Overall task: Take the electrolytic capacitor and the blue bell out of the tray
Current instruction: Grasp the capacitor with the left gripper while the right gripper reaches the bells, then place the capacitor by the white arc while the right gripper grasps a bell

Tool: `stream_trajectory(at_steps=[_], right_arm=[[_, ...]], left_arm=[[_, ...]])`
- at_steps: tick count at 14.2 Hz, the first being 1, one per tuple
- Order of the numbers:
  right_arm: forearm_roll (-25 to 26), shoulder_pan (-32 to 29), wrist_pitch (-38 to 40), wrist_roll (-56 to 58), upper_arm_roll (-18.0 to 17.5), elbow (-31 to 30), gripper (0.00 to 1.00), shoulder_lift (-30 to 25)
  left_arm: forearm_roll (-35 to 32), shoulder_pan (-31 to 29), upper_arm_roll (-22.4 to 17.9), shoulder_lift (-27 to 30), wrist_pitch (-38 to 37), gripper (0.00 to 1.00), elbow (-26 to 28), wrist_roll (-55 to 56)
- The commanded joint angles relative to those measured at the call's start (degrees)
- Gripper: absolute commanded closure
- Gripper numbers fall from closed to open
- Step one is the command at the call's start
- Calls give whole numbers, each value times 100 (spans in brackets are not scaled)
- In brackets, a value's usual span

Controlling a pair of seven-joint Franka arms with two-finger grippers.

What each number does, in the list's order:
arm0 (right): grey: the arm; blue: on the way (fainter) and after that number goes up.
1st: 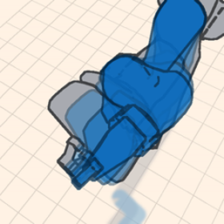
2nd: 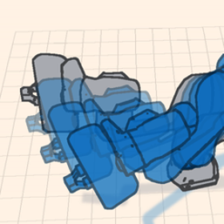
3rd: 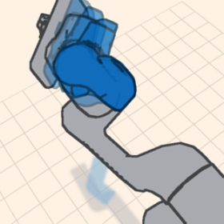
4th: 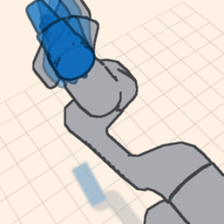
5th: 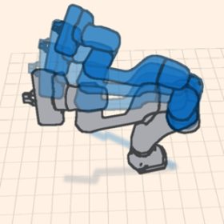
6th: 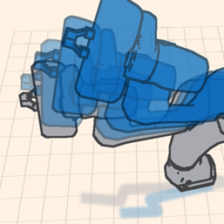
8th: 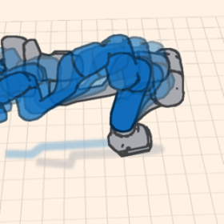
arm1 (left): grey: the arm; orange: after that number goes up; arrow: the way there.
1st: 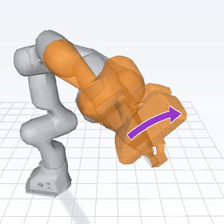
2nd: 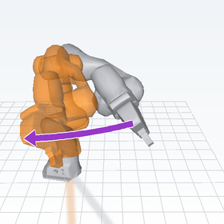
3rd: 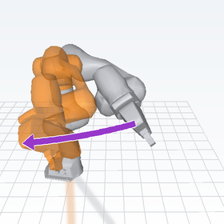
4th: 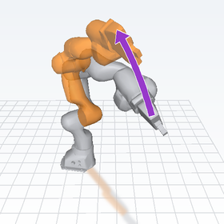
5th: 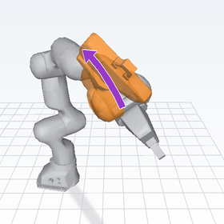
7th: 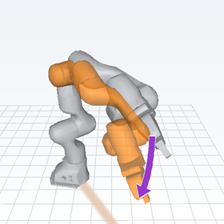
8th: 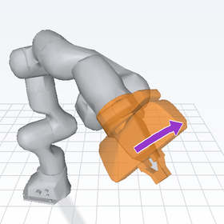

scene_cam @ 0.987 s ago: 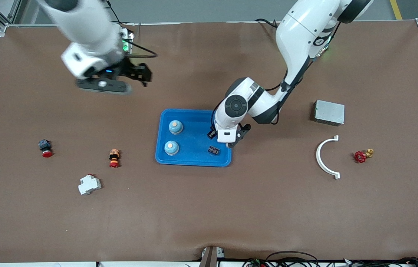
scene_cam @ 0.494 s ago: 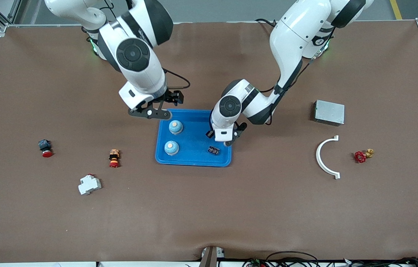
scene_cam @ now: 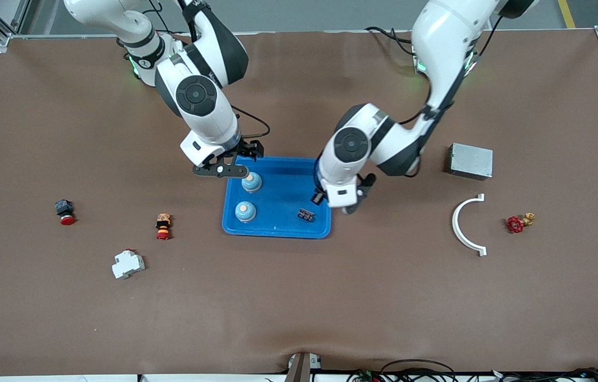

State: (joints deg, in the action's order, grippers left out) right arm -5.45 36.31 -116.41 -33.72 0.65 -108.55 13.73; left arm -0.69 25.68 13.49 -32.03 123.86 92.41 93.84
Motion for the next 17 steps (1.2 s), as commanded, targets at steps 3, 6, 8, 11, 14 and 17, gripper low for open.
stream_trajectory(at_steps=[3,6,8,11,14,17], right_arm=[[131,26,-610,654,40,-403,0,-38],[193,-10,-997,902,40,-412,0,252],[202,34,-1190,928,40,-421,0,454],[193,43,-1297,919,40,-474,0,674],[193,52,-1463,902,32,-570,0,868],[123,78,-1710,840,32,-632,0,1017]], left_arm=[[-195,-1028,39,943,-459,100,934,-531],[-204,-1679,31,1059,-442,100,1410,-1507],[-300,-1899,31,919,-346,100,1464,-1938],[-510,-2076,31,620,356,100,1630,-2404],[-1265,-2234,39,365,516,100,1622,-2458],[-1513,-2295,31,84,665,100,1587,-2694]])
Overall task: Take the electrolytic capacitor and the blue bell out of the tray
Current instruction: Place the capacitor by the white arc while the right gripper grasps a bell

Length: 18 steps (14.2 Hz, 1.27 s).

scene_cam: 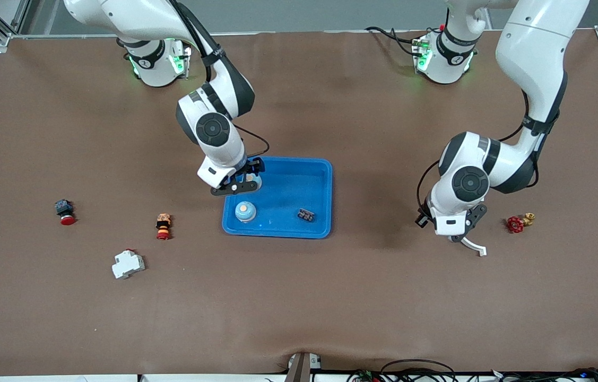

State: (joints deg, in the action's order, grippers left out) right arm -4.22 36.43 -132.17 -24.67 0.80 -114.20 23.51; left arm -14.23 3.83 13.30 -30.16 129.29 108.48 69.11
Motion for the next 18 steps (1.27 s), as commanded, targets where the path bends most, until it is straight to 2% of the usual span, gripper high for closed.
stream_trajectory(at_steps=[1,2,3,4,7,9,13,14,18], right_arm=[[-9,66,-203,-73,16,-68,0,100],[-17,66,-299,-73,7,-68,0,162],[-18,66,-370,-73,16,-68,0,249],[-18,66,-449,-73,16,-68,0,311],[-157,189,-485,-82,7,-50,0,373],[-342,242,-572,-117,7,-50,0,391],[-352,356,-704,-293,16,-50,0,530],[-352,356,-800,-293,16,-59,0,575],[-352,365,-872,-293,16,-59,0,689]], left_arm=[[-168,-172,50,-156,123,100,-46,-388],[-168,-216,41,-191,132,100,-81,-633],[-168,-321,41,-244,123,67,-134,-827],[-159,-461,50,-262,123,1,-204,-881],[-71,-480,129,-139,123,0,-240,-838],[-1,-454,426,-86,53,0,-397,-672],[8,-331,972,-95,53,0,-600,144],[26,-217,1008,-147,62,0,-731,312],[228,616,999,-937,114,0,-1741,1454]])
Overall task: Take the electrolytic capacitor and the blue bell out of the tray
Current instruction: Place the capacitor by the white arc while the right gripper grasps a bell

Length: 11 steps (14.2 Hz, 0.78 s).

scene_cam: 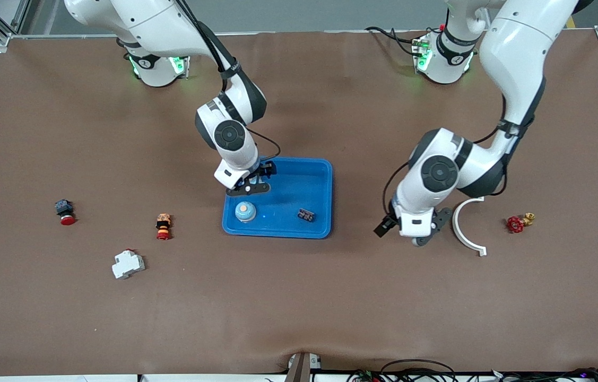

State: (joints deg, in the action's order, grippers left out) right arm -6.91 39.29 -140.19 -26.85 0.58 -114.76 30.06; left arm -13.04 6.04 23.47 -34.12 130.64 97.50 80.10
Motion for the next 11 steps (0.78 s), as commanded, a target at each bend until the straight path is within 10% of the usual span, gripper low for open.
stream_trajectory(at_steps=[1,5,9,11], right_arm=[[-83,70,-70,-75,39,-2,0,70],[-74,105,-175,-66,47,-2,0,149],[-74,105,-114,-48,47,24,74,140],[-74,96,-17,-48,47,41,84,62]], left_arm=[[82,668,-44,-647,23,0,-810,522],[47,1179,-114,-789,225,0,-1040,770],[38,1434,-219,-973,743,0,-1041,1235],[55,1697,-421,-1079,1067,0,-1041,1471]])
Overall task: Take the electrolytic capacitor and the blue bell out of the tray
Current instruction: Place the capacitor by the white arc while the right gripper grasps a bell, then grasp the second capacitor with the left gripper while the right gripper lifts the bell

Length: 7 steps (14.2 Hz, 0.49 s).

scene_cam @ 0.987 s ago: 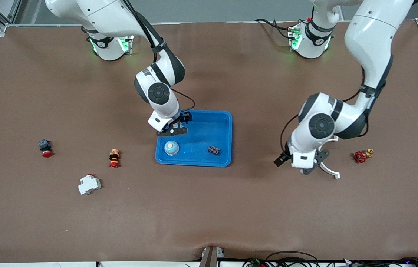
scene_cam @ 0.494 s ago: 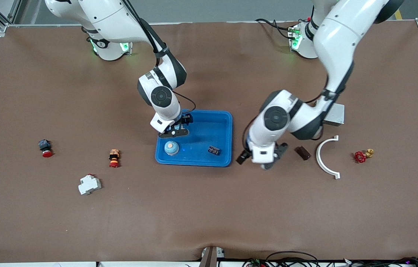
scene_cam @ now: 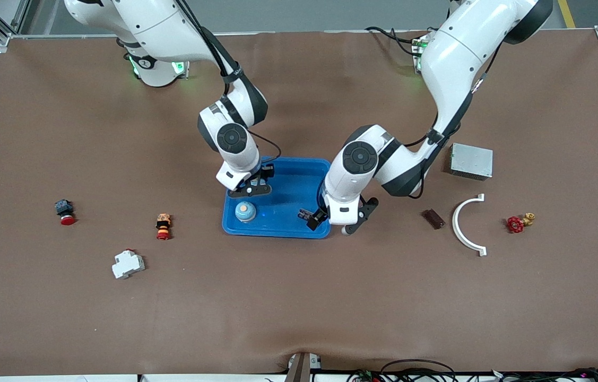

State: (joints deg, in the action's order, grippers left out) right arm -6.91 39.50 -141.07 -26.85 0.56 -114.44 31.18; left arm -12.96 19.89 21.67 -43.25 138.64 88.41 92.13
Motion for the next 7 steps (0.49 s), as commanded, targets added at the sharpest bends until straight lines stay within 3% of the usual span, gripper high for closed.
stream_trajectory(at_steps=[1,2,4,7], right_arm=[[-74,66,210,-31,50,18,88,-172],[-74,-3,524,22,58,26,91,-461],[-13,-231,1559,66,102,253,91,-988],[-4,-1029,3238,1037,102,1210,91,-1202]], left_arm=[[40,445,-372,-209,373,0,-140,575],[39,568,-443,-271,400,0,-140,717],[39,744,-470,-385,427,15,-140,797],[31,911,-488,-509,576,17,-157,1035]])
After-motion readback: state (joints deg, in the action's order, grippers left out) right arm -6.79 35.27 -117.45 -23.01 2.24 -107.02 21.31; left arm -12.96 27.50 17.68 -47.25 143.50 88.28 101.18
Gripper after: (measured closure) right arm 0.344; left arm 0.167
